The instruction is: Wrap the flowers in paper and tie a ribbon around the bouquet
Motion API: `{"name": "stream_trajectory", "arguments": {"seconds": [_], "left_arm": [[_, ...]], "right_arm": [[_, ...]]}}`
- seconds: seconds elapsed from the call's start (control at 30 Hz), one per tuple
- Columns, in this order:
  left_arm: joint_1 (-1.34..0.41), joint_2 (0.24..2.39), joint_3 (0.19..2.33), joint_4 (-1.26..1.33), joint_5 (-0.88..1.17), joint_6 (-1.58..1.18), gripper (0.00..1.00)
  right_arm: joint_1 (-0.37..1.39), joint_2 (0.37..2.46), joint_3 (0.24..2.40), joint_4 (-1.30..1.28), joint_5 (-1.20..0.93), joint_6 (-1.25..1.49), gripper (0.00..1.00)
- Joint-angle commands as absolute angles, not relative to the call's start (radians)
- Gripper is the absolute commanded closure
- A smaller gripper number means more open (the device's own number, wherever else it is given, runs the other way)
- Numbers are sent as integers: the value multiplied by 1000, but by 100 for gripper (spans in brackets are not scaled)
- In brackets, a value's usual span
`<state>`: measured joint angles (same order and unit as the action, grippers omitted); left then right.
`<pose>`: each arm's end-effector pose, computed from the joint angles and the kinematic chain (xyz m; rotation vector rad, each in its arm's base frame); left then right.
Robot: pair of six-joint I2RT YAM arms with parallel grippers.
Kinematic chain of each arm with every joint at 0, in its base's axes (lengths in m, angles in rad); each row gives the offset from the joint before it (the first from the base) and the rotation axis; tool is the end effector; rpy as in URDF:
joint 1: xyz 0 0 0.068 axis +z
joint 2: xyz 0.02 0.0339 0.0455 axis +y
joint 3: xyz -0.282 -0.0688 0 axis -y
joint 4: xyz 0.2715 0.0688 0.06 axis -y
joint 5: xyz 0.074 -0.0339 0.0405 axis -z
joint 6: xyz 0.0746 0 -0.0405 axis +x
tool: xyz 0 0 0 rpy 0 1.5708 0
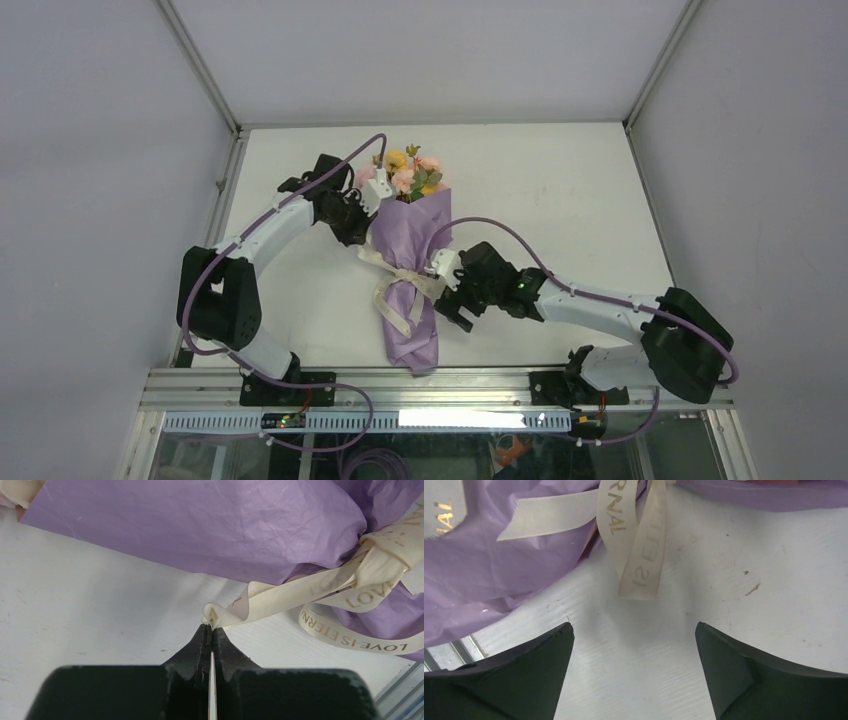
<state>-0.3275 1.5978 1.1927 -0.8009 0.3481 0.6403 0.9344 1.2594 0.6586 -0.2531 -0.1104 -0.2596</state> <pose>0.3253 -0.1374 0.2089 1.3352 2.3520 -0.3918 0.1650 0.2372 0.1663 -1.4282 2.0103 0.4343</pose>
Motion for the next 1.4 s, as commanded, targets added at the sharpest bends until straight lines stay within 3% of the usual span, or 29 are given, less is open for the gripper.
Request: {"name": "stream_trajectory", "arguments": {"seconds": [0.0,0.07,0.1,0.13,0.2,0.37,0.53,0.73,1.03,1.23,1.37], "left_arm": [[-333,1539,1181,-757,394,628,100],[-333,1534,1179,-758,402,622,100],[-333,1531,1178,-758,410,623,100],[-333,1528,1177,-758,420,621,100],[-333,1529,1178,-752,437,611,100],[-333,1537,1180,-737,451,600,100],[-337,1524,1168,-730,445,602,100],[-347,1507,1137,-719,439,602,100],[-356,1512,1140,-708,434,617,100],[-368,1512,1141,-709,431,624,100],[-370,1512,1140,-708,427,624,100]], "right_arm": [[876,1289,662,-16,-107,-172,5],[712,1275,670,116,-305,204,10],[649,1257,658,165,-334,264,10],[617,1227,636,206,-334,264,10],[611,1143,532,302,-405,672,10],[611,961,391,305,-289,983,3],[589,1056,341,363,-257,1386,4],[602,1167,369,230,-292,1388,12],[645,1449,342,551,-434,1563,18],[671,1607,364,732,-450,1615,36],[678,1620,333,797,-452,1659,42]]}}
